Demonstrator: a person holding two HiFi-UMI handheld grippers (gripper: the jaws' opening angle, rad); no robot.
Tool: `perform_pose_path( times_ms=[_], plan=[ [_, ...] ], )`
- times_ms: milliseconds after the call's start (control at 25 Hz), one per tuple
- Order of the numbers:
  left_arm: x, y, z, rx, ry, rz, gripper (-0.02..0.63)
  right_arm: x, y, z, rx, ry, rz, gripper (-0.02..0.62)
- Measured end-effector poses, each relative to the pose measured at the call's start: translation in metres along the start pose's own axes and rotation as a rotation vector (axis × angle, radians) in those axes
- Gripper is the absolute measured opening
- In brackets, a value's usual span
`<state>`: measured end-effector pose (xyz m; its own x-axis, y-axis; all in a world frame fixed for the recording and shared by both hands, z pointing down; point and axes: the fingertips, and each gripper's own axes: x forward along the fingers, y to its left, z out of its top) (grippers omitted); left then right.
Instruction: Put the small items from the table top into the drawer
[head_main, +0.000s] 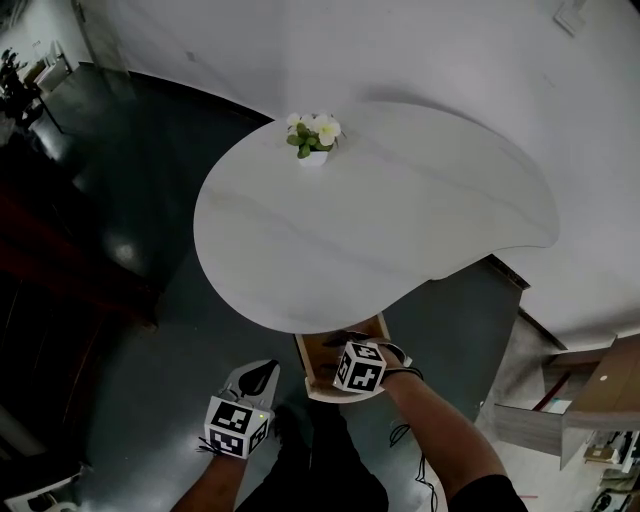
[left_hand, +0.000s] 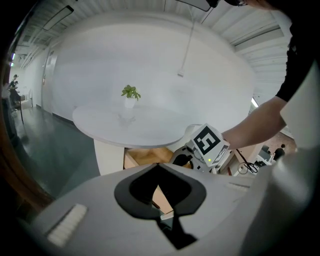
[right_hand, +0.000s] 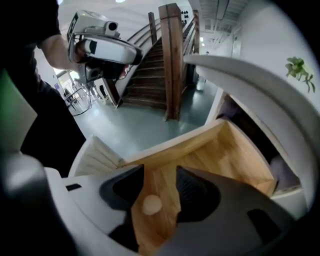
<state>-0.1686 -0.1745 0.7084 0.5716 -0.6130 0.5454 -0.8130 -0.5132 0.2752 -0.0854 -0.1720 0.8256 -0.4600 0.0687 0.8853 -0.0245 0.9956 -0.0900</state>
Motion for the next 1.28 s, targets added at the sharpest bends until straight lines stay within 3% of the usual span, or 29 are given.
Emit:
perform_pose_path(
  times_ms=[320,520,680,800,1040,1280],
  plan=[
    [-0.012,-0.017,0.017,0.013,-0.016,-0.027,0.008,-0.045,0.006,0.011,0.048,-0.045,-0.100,0.192],
    [-0.021,-0.028,0.023,0.060,-0.009,-0.056,0.008,-0.088,0.001,0.020,0.192,-0.160,-0.212,0.146],
    [-0.036,-0.029,0.028,0.065,-0.020,-0.061,0.008,-0.121,0.002,0.013,0.407,-0.260,-0.352,0.113],
    [-0.048,-0.033,0.033,0.065,-0.032,-0.069,0.008,-0.140,0.015,0.016,0.524,-0.313,-0.402,0.093],
    [-0.069,-0.045,0.044,0.058,-0.047,-0.089,0.008,-0.173,0.038,0.031,0.641,-0.391,-0.457,0.069],
    [-0.086,-0.053,0.067,0.063,-0.084,-0.075,0.008,-0.205,0.048,0.040,0.677,-0.476,-0.491,0.057]
  ],
)
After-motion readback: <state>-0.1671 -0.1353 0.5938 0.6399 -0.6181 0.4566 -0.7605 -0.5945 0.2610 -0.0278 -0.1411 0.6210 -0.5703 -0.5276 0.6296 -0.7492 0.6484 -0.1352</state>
